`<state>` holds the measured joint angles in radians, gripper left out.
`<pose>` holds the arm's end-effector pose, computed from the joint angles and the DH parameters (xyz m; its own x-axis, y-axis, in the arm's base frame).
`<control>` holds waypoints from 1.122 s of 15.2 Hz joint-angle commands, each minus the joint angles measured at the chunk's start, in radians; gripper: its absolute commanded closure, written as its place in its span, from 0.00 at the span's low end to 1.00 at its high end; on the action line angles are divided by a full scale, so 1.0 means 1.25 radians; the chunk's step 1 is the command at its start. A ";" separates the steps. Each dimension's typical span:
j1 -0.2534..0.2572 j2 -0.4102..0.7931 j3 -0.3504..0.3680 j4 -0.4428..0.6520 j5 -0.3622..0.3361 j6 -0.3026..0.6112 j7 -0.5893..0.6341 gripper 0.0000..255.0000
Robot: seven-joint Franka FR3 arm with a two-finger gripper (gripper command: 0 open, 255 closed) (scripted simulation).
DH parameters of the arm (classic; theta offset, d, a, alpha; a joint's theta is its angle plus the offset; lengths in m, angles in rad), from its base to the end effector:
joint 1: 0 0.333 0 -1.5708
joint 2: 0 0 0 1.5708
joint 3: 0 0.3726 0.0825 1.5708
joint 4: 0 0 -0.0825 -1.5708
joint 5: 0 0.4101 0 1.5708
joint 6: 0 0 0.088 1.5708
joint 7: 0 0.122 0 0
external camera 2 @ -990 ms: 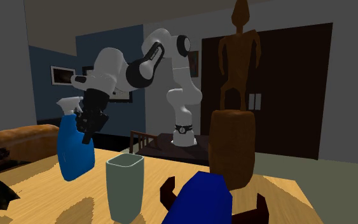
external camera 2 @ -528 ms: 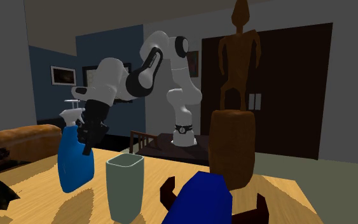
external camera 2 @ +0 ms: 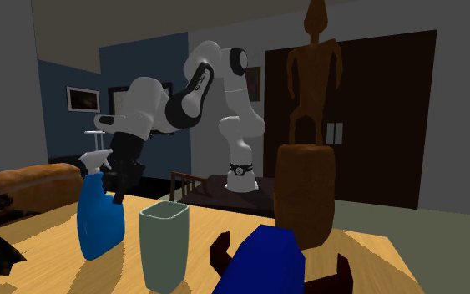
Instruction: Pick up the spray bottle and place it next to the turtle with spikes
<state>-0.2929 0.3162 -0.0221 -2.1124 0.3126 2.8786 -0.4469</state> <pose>0.6182 -0.2179 0.3321 0.8828 -0.1325 0.4506 -0.1485 -0.9889 0.0001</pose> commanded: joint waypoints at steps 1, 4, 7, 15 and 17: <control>0.000 0.000 0.000 0.000 0.000 0.000 0.000 0.00; 0.000 0.000 0.000 0.000 0.000 0.000 0.000 0.00; 0.007 -0.058 -0.013 -0.029 -0.015 -0.029 0.012 0.00; 0.011 -0.108 -0.022 -0.052 -0.032 -0.057 0.025 0.00; 0.011 -0.108 -0.022 -0.052 -0.032 -0.057 0.025 0.00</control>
